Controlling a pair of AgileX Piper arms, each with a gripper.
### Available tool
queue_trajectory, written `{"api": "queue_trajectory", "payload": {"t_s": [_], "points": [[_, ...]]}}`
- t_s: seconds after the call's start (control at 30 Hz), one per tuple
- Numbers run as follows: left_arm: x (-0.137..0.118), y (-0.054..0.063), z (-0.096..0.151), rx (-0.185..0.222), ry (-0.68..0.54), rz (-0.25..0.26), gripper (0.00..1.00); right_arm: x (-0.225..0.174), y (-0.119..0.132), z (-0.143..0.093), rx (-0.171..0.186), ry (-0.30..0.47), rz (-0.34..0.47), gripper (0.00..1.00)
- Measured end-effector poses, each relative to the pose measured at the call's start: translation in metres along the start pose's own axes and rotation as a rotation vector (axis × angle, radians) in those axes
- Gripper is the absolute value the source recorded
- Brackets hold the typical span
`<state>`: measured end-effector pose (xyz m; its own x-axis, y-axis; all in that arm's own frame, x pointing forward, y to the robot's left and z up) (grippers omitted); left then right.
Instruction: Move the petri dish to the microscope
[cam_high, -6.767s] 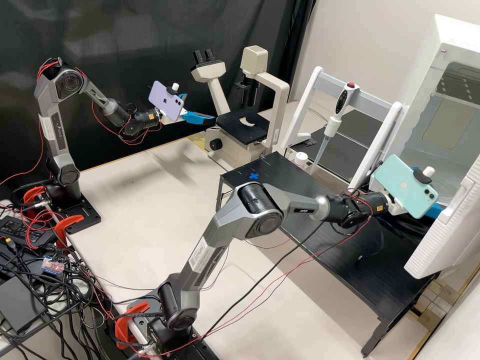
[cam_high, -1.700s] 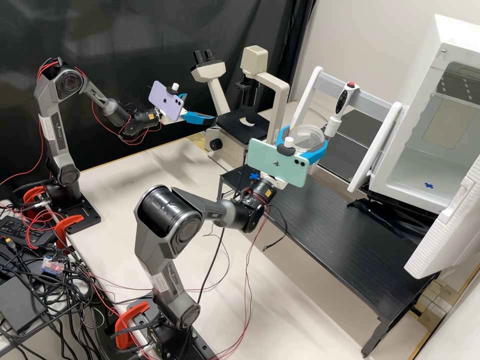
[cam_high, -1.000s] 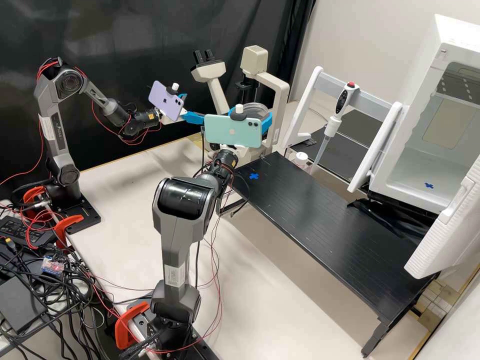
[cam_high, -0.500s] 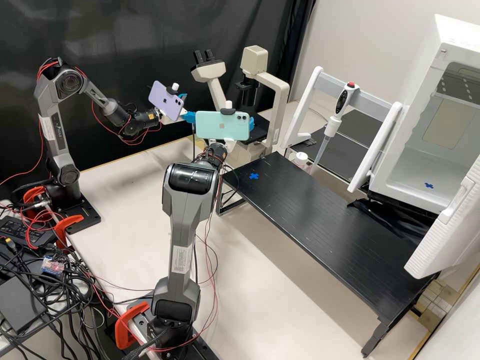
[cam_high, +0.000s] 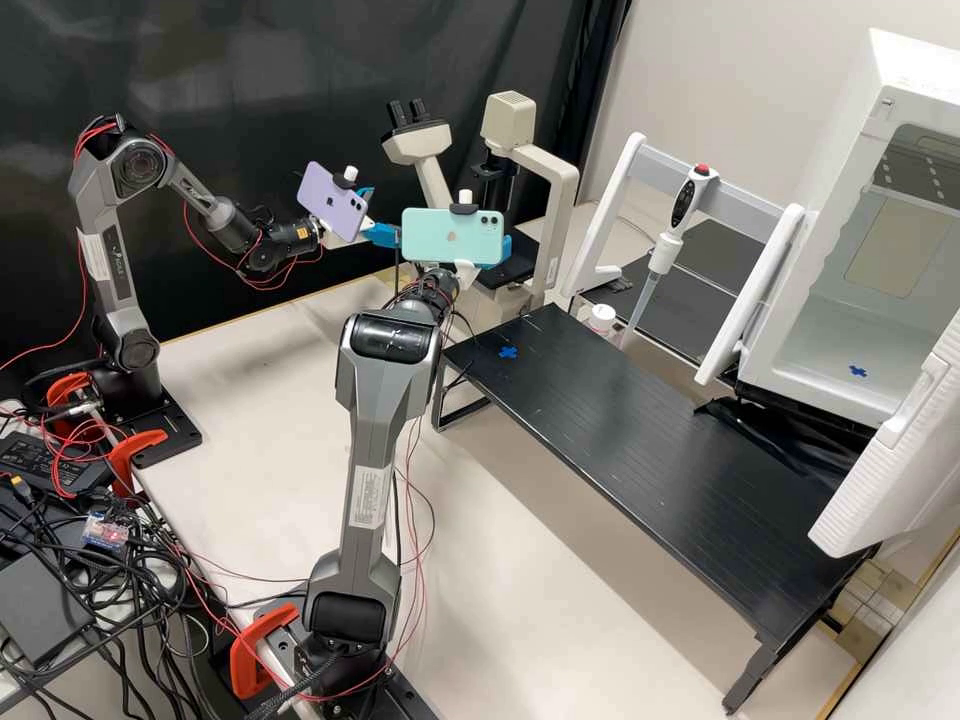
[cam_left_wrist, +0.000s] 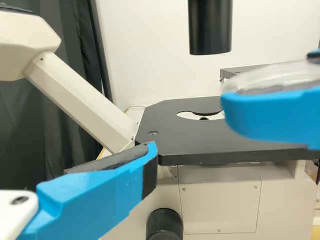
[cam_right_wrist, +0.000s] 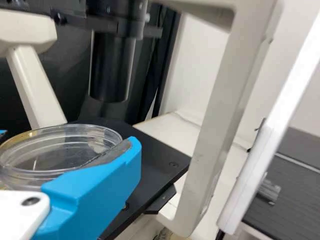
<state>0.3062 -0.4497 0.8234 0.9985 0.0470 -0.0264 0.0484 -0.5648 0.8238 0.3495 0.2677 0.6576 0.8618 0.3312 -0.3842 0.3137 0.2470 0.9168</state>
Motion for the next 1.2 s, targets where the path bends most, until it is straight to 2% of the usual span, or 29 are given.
{"api": "queue_trajectory", "payload": {"t_s": [0.2, 0.33, 0.43, 0.73, 0.97, 1.2], "points": [[0.0, 0.0, 0.0, 0.0, 0.0, 0.0, 1.0, 0.01, 0.001, -0.004, -0.004, -0.007, -0.027, 0.0], [0.0, 0.0, 0.0, 0.0, 0.0, 0.0, 1.0, 0.017, 0.005, -0.009, -0.028, 0.003, -0.01, 0.0], [0.0, 0.0, 0.0, 0.0, 0.0, 0.0, 1.0, 0.022, 0.008, -0.01, -0.019, -0.005, 0.003, 0.0], [0.0, 0.0, 0.0, 0.0, 0.0, 0.0, 1.0, 0.037, 0.005, -0.006, -0.018, -0.053, -0.065, 0.0], [0.0, 0.0, 0.0, 0.0, 0.0, 0.0, 1.0, 0.046, 0.009, -0.002, -0.001, -0.071, -0.072, 0.0], [0.0, 0.0, 0.0, 0.0, 0.0, 0.0, 1.0, 0.055, 0.009, -0.001, -0.016, -0.088, -0.075, 0.0]]}}
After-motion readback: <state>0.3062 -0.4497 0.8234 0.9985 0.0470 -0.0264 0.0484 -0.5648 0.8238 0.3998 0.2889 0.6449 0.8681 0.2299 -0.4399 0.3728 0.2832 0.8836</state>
